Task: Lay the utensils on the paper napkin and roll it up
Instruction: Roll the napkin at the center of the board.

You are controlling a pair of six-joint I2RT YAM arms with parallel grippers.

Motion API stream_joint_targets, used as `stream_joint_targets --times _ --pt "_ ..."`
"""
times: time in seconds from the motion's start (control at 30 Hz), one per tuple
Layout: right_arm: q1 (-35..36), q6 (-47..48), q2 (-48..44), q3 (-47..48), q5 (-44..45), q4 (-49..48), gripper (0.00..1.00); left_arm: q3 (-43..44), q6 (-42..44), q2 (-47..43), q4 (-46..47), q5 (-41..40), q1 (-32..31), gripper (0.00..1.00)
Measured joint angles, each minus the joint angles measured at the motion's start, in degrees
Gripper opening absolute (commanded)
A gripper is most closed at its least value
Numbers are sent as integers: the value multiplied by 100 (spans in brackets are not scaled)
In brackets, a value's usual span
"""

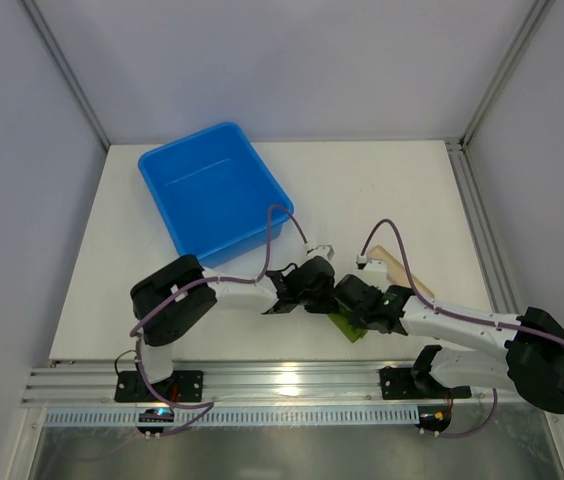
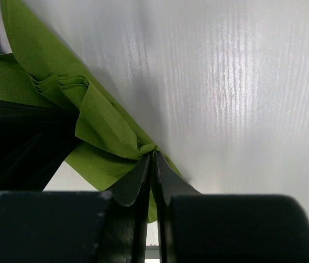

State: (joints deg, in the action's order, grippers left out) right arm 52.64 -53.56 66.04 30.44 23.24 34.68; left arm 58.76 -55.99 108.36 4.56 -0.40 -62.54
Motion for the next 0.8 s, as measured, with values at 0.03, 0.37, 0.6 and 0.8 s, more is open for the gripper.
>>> stream_joint_targets --times 0.03,0.37,0.6,0.8 --pt "-2 0 -15 -17 -17 -52 7 0 31 -15 -35 -28 4 0" --pt "125 -44 63 -90 -527 -776 4 -131 382 -518 -723 -415 4 0" --pt "229 -190 111 -188 -850 -1248 4 -570 542 -1036 -741 -433 4 0" --pt "245 -245 111 -216 -968 -1355 4 -1281 533 -1399 -382 -293 4 0"
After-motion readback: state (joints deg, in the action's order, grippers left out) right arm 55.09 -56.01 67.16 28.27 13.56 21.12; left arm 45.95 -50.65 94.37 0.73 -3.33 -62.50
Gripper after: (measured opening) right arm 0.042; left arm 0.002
